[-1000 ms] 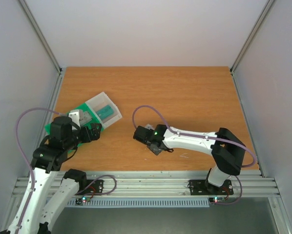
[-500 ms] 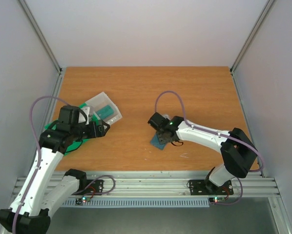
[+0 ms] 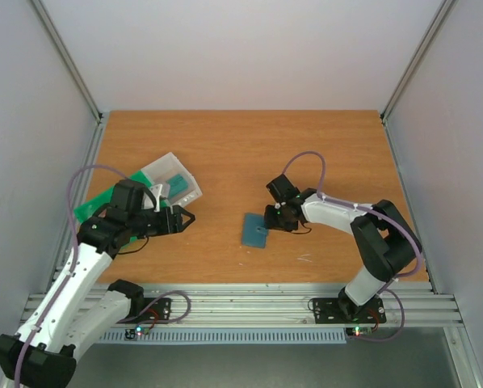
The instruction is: Take the credit cards out of the card holder
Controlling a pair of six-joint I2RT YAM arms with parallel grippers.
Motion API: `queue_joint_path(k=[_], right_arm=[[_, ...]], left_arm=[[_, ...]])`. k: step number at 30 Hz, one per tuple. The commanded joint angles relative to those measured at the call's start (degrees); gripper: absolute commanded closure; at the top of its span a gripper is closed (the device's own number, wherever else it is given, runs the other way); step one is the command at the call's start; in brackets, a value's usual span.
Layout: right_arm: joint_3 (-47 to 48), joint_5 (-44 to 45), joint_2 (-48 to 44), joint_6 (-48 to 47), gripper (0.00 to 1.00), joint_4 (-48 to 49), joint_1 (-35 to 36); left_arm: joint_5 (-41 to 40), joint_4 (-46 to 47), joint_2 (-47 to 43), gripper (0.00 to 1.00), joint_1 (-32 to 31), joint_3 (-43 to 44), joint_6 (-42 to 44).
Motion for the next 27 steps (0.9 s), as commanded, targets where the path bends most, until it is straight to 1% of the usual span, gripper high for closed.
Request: queue_joint_path(k=[1,2,4,6,11,14,17,20,22,27], right_arm=[[1.9,-8.4,3.9,-2.7,0.62,5.7,0.2],[2.1,-9.4,4.4,-3.4,0.62,6.2,0.2],[2.8,-10.8,5.1,-4.9,0.62,6.7,0.5],[4.0,-10.3,5.0,-6.4,0.62,5.7,1.3],[8.1,-3.1,2.6,-8.5,0.62,-2.6,5.1],[10.6,2.7,1.5,-10.1,0.62,-8.5,8.9],[12.7,9.0,1.5,-12.6,0.62,-12.3,12.8],[14.3,13.7,2.1,-13.5,0.62,-14.9,15.7],[15.1,15.1,2.7,-13.6,0.62,-16.0,17.0],[15.8,14.3,4.3,-13.4,0.66,-15.6,18.2]], left_arm=[[2.7,8.0,-0.3,0.29,-1.2,-3.1,-3.6],[3.4,9.0,-0.4,0.31,-1.2,-3.9,-4.4],[4.4,10.3,-0.3,0.32,-1.3,-4.9,-5.1],[4.6,10.4,-0.2,0.32,-1.3,-5.6,-5.4],[4.1,9.2,-1.8,0.3,-1.3,-5.8,-5.0],[3.4,8.7,-3.7,0.28,-1.3,-5.8,-5.1],[2.8,8.2,-5.4,0.25,-1.3,-5.4,-5.4],[2.7,7.4,-6.5,0.25,-1.3,-5.2,-5.6],[2.6,6.7,-7.3,0.24,-1.3,-5.1,-5.7],[2.0,5.4,-9.4,0.24,-1.3,-5.6,-6.2]])
